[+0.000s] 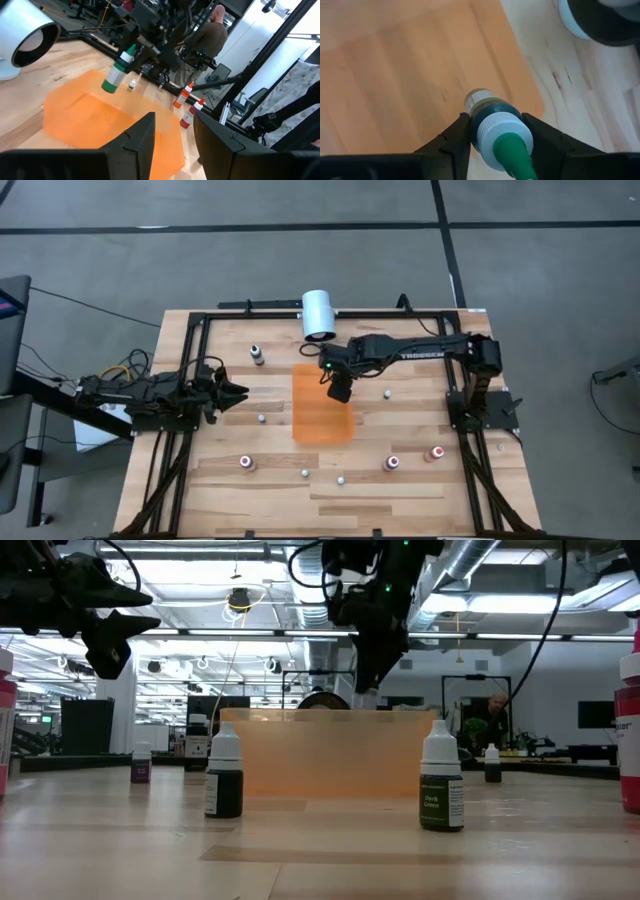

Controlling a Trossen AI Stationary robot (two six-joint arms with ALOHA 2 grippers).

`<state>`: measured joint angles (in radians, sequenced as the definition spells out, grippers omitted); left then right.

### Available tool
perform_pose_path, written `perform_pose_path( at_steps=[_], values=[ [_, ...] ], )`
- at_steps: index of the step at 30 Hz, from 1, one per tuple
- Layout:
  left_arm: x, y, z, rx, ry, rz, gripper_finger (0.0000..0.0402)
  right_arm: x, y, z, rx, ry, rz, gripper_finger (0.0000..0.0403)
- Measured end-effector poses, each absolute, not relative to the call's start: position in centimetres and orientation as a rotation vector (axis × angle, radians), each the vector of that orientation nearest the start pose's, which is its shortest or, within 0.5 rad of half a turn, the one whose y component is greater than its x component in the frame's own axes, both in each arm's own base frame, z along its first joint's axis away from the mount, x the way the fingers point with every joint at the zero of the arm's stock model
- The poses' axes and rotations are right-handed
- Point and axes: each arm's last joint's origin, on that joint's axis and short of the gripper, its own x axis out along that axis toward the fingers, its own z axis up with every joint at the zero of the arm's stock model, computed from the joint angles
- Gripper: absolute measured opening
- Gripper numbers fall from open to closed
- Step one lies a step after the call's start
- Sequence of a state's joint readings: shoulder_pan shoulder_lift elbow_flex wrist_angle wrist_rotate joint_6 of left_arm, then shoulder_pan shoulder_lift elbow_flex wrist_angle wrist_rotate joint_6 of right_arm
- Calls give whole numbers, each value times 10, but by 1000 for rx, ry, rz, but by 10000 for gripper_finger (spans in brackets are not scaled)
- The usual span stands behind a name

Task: Pick & Place food coloring
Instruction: Put the large green food coloring bottle into the bin

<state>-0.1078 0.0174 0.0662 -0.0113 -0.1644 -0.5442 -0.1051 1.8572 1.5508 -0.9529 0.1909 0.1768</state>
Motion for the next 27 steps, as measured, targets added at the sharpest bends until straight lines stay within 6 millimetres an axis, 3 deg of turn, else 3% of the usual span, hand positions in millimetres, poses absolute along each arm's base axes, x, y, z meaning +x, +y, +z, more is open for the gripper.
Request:
perform_pose_path(
  at_steps=[13,27],
  values=[
    [94,-5,183,-548,-48,51,126,382,-49,225,80,1292,-395,152],
    [94,-5,183,-543,-45,52,126,384,-57,213,67,1323,-434,165]
  ],
)
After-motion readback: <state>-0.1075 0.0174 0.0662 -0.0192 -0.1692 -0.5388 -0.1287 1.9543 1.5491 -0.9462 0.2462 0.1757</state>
